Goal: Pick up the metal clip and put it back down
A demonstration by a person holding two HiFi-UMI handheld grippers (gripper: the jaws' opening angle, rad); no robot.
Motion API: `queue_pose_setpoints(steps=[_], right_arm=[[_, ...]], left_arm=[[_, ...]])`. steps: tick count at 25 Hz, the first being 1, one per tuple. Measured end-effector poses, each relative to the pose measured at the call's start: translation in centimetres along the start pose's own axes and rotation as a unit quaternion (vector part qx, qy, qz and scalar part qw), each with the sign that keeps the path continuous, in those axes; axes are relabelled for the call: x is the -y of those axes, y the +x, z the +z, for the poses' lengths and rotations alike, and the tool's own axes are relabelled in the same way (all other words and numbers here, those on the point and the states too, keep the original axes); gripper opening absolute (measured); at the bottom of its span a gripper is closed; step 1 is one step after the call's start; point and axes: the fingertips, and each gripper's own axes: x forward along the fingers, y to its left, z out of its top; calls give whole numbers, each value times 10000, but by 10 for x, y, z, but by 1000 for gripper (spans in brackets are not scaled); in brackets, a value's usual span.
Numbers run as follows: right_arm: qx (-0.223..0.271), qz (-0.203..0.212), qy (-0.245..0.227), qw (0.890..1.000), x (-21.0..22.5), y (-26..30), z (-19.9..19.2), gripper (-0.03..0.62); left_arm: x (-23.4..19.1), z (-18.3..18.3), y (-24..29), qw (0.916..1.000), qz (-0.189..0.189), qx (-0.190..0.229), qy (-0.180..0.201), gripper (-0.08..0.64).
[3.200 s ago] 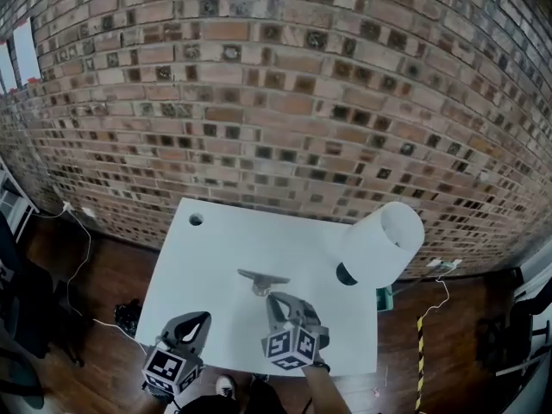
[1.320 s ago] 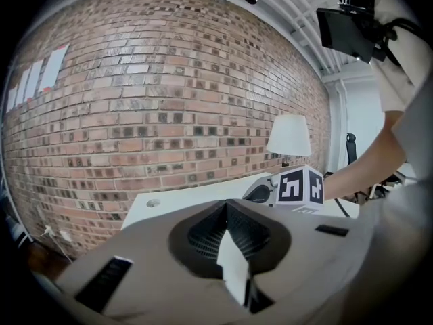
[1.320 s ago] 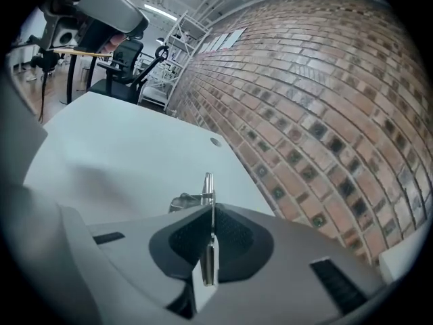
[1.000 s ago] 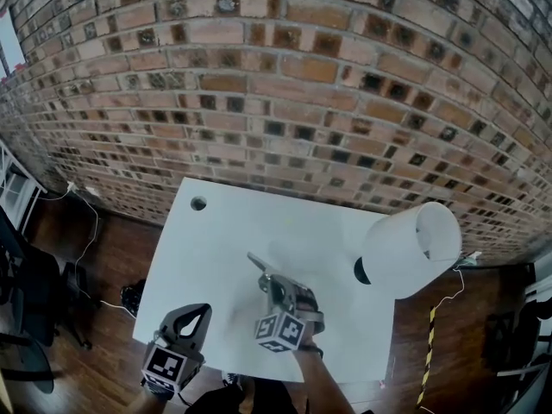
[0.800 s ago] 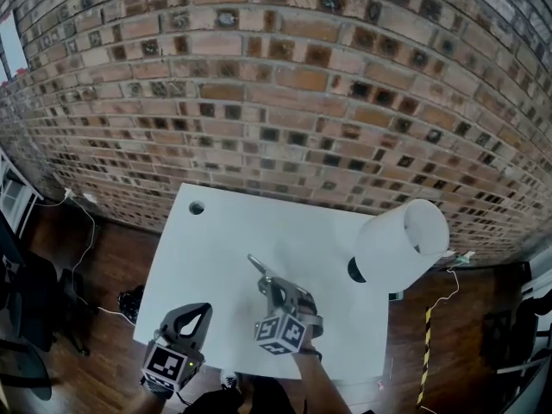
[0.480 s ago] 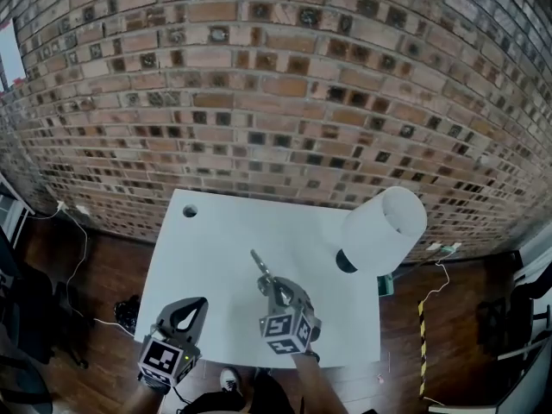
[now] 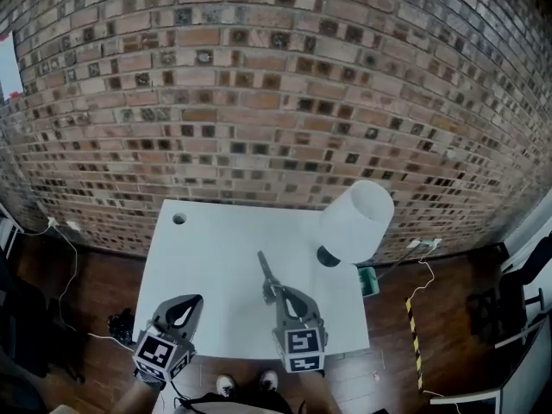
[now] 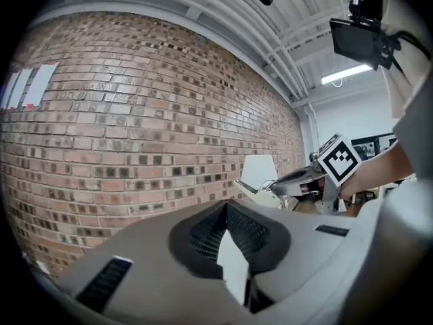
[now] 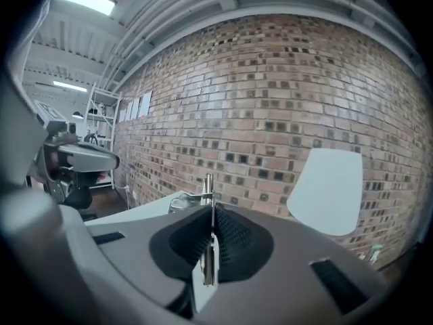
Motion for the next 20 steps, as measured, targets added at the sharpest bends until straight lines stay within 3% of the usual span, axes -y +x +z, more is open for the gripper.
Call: queue_pose_setpoints(steps=[4, 11, 20], right_arm=[[179, 2, 111, 9998, 4, -27, 12, 2], [420, 117, -62, 9990, 14, -63, 29, 2], [577, 72, -154, 9982, 36, -98, 33, 2]], left_arm=[[10, 15, -3, 9997, 13, 220, 91, -10], [22, 16, 0, 9995, 123, 70, 271, -8], [35, 23, 2, 9992, 173, 193, 296, -8]])
